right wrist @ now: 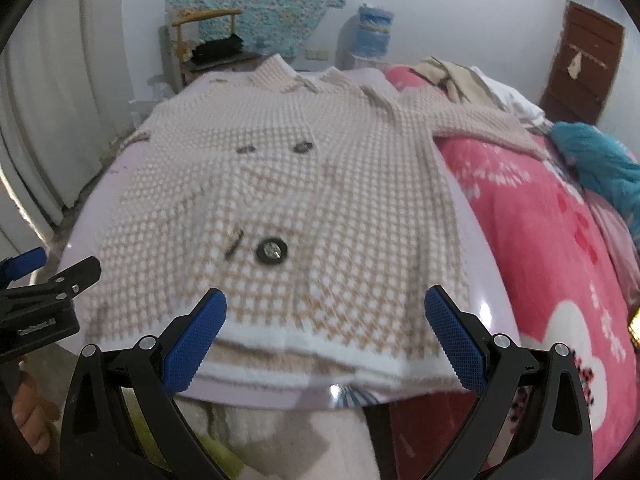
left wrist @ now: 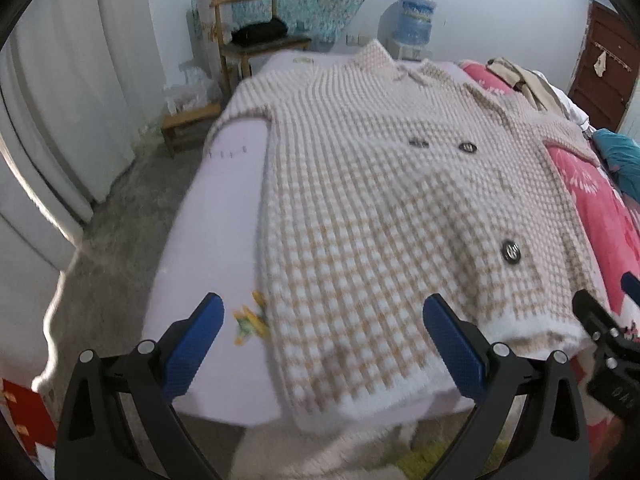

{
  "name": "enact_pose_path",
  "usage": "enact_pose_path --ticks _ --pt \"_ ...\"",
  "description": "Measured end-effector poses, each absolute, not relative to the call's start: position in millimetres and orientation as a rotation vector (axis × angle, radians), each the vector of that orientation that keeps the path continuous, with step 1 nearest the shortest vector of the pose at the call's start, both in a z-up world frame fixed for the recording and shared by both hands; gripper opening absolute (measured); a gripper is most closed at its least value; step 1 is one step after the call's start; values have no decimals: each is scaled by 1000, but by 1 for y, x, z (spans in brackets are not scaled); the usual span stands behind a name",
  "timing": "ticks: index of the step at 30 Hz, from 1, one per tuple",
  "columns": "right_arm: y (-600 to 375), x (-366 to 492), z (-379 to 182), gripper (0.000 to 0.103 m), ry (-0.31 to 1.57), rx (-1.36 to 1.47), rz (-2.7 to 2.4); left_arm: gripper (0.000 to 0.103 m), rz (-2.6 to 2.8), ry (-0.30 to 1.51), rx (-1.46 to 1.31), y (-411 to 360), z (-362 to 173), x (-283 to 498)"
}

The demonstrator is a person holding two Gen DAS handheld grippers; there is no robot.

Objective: Fold large clothes
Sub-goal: 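Grasp the coat's side edge with the left gripper and lift it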

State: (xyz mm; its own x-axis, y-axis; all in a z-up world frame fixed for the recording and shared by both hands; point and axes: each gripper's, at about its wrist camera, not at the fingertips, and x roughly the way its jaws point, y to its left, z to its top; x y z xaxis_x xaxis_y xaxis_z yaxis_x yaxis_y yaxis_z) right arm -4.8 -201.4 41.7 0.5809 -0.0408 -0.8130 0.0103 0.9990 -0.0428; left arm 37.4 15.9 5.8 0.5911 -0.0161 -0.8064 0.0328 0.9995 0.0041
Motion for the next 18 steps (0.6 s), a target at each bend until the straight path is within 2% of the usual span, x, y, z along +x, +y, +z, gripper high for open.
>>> enact_pose_path --ticks 13,18 --pt "-186 55 44 95 885 -113 63 98 -21 902 -80 62 7 105" --pt "-176 86 36 95 879 -95 115 98 -70 824 -117 83 11 129"
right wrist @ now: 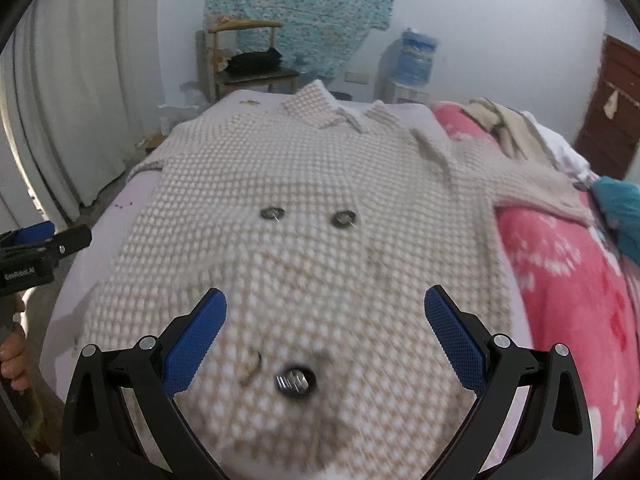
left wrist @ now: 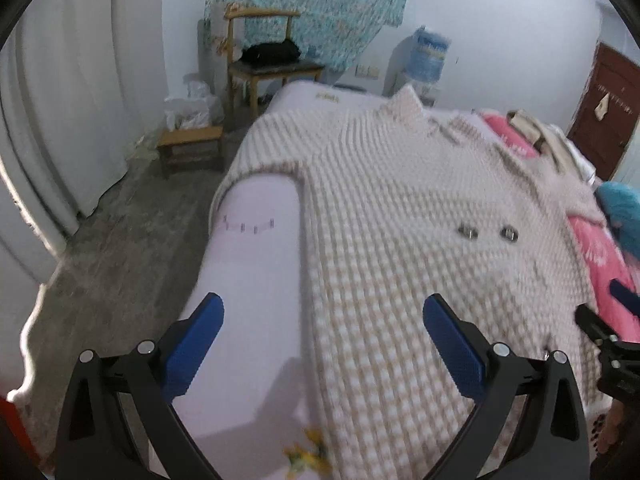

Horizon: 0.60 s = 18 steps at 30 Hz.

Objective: Fold large clothes
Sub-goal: 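Grasp the coat's side edge with the left gripper and lift it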

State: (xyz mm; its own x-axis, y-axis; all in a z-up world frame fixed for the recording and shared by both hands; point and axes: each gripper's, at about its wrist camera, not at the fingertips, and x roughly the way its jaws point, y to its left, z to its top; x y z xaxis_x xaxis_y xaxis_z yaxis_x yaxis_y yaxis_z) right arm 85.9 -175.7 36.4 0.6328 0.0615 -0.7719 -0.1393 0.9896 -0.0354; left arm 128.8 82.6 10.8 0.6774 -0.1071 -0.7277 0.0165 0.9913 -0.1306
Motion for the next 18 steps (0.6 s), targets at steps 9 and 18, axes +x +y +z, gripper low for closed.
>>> enact_pose_path --ticks 9,18 --pt "-138 135 28 95 879 -57 233 98 -129 759 -252 131 16 175" --pt "-114 164 21 95 898 -45 298 98 -48 784 -554 221 0 220"
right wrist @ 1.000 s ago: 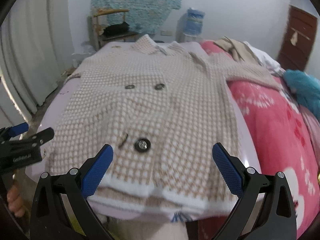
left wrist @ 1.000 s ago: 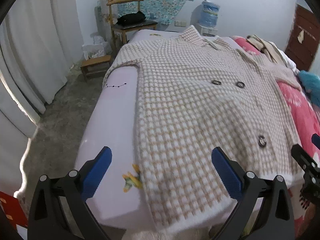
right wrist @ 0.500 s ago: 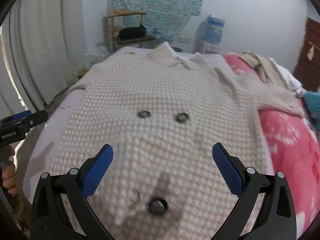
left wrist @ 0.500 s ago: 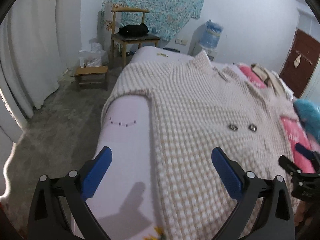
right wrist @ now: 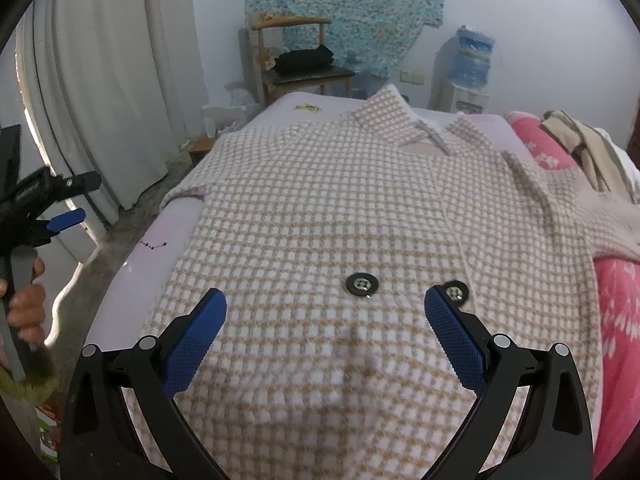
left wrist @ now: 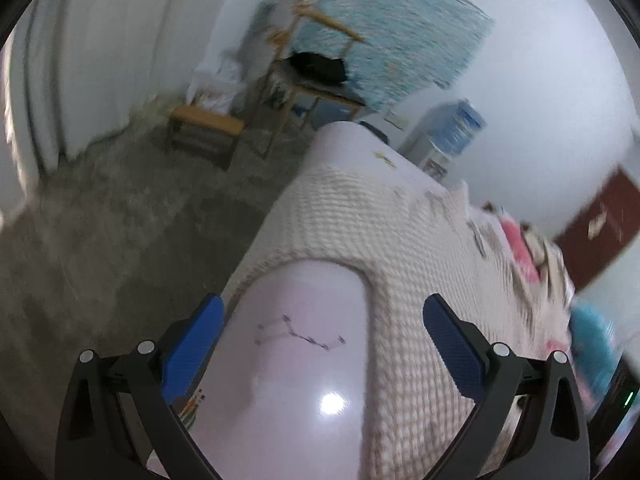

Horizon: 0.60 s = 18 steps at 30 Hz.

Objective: Fold large clothes
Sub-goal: 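Grasp the coat's side edge with the left gripper and lift it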

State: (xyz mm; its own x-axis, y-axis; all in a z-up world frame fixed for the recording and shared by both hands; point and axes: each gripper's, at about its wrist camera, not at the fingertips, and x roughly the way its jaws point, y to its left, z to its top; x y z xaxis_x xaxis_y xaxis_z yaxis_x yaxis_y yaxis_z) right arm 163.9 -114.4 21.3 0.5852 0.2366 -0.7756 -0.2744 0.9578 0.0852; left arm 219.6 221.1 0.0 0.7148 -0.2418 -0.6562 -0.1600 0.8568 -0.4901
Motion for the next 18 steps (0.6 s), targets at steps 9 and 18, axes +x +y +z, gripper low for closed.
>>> enact_pose_path --ticks 9,18 --pt "-99 182 9 95 928 -76 295 98 -177 971 -1315 308 -123 272" --pt "-79 194 -2 95 975 -108 264 98 -275 1058 -1779 311 -235 292"
